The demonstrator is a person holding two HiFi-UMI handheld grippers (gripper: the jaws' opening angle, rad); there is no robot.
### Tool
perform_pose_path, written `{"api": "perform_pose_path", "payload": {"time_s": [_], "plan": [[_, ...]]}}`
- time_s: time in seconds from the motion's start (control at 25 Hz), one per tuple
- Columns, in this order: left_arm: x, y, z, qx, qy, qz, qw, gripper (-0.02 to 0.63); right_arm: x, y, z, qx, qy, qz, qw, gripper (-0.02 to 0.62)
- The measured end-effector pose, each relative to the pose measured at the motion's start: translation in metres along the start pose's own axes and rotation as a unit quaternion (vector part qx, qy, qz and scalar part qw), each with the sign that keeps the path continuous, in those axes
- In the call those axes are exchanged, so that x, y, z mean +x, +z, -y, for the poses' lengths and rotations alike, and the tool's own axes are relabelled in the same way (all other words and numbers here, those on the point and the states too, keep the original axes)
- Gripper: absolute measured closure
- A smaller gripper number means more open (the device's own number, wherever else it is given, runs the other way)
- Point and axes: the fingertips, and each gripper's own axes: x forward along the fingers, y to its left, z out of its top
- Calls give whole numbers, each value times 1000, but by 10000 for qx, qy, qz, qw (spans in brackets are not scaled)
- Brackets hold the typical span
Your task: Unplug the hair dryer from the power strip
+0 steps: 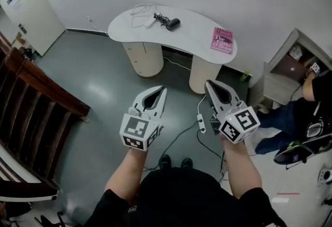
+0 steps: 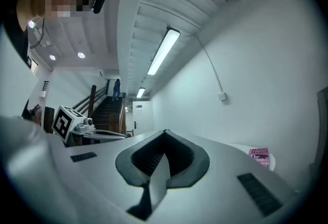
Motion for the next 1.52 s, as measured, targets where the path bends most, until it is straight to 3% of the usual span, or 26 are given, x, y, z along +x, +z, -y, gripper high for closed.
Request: {"api": "perform_pose_path", "payload": {"time_s": [0.48,0.76,0.88,1.0,1.2,1.28,1.52], "plan": [[1,-5,19,81,181,-104,9997,592,-20,-7,17,231,230,21,9995,561],[14,-11,-7,-247,73,72,9996,592,11,-12,-8,36,1179,41,9930,560],[38,-23,-30,-529,-3,-43,9986,592,35,-15,0,-15,1368,93,9906,558],[67,-33,-60,-557,-226,-236,9979,592,72,-12,12,-63,1492,187,9886,557],[111,-35,-132,-663,-612,-359,9953,592,167,-13,32,-613,1413,-47,9881,557],[129,-32,-170,-732,-704,-386,9941,592,212,-14,38,-580,1433,-96,9879,557],[168,-10,-264,-307,-1021,-45,9943,592,332,-20,48,-310,1491,-204,9881,557]]}}
